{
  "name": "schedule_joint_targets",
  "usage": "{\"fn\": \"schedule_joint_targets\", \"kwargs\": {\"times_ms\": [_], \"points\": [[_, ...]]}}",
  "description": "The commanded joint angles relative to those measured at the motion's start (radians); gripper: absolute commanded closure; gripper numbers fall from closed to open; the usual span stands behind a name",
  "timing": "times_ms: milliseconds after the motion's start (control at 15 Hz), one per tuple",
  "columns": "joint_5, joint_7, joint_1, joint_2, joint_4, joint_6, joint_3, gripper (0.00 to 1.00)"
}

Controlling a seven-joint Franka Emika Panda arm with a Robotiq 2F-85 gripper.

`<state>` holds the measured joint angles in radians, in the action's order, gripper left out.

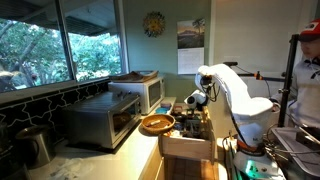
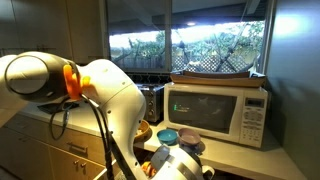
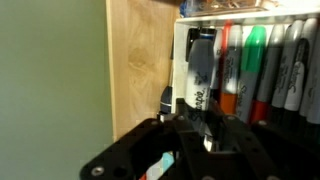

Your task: Move the green sharpie from the round tray to the drawer

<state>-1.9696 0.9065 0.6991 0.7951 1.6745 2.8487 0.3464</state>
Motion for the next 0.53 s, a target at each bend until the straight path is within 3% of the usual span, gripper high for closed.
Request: {"fn": "schedule_joint_targets", "kwargs": {"times_ms": [0,467], "points": [[-0.036,0.008,0.025,0.076,-0.058,0.026,-0.010,0.94],[-0.013,-0.008,0.034,0.130,-0.106,0.029,-0.005,0.94]]}}
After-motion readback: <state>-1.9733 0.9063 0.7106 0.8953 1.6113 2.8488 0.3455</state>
